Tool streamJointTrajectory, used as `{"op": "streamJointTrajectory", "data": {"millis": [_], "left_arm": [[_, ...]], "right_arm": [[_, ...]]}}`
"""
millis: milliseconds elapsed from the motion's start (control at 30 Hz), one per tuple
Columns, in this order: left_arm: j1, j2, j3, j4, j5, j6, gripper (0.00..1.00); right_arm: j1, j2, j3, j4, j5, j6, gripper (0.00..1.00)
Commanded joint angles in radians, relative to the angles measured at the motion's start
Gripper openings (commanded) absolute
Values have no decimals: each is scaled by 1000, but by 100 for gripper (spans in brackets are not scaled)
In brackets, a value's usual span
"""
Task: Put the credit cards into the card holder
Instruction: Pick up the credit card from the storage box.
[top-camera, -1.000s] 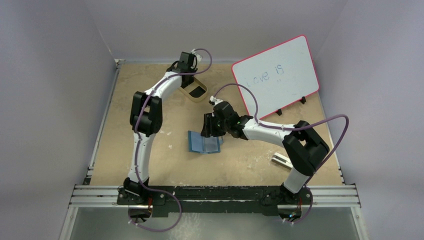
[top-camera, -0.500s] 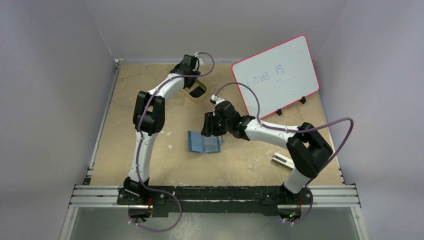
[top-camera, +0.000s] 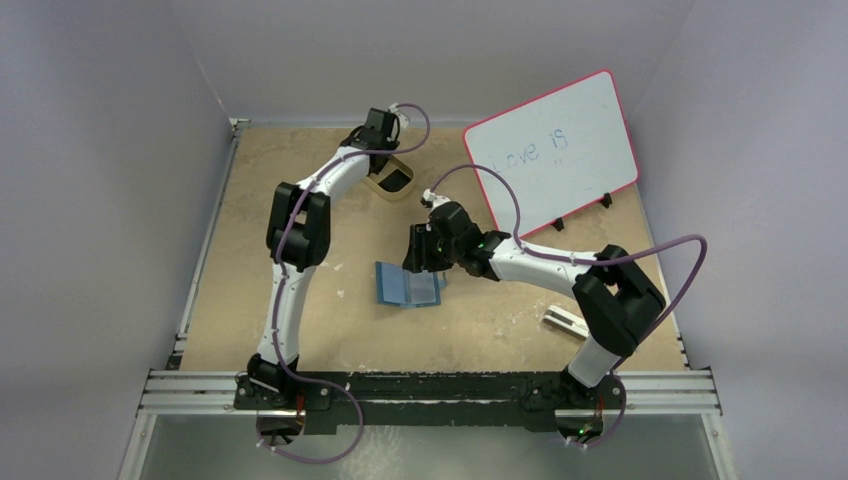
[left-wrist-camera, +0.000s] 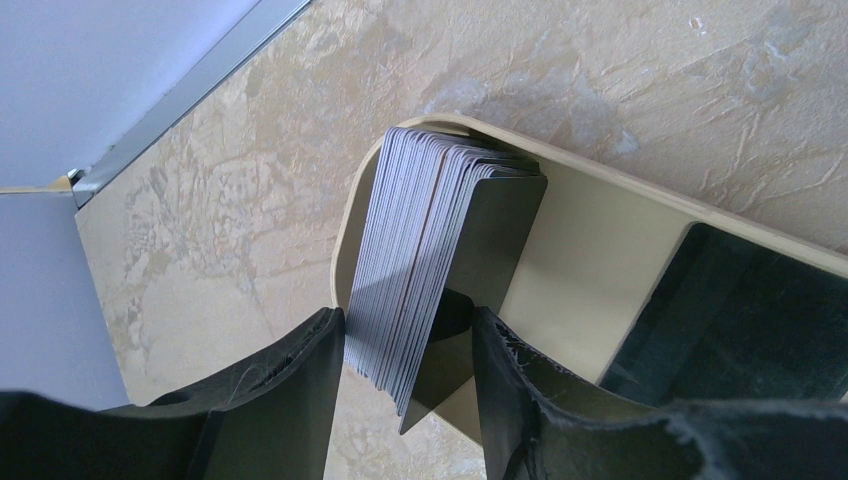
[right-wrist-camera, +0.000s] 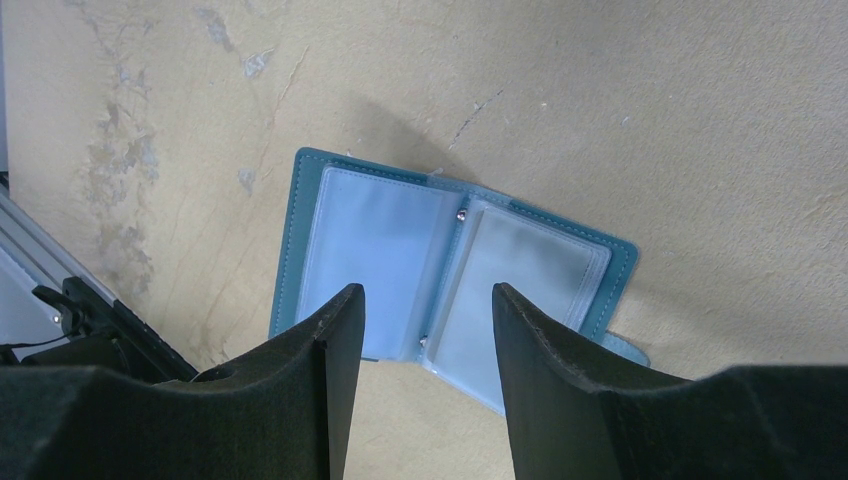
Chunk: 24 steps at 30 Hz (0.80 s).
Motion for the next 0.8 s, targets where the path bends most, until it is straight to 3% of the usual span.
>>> {"op": "streamJointTrajectory", "data": {"millis": [0, 600, 767], "left_arm": [[-4, -33, 40, 45, -38, 21, 47], [-24, -45, 59, 52, -89, 47, 48], [-26, -44, 55, 49, -93, 48, 43]], "right_arm": [[2, -36, -5, 21, 10, 8, 52], [2, -37, -10, 27, 4, 6, 52], [2, -33, -7, 28, 6, 3, 52]]}}
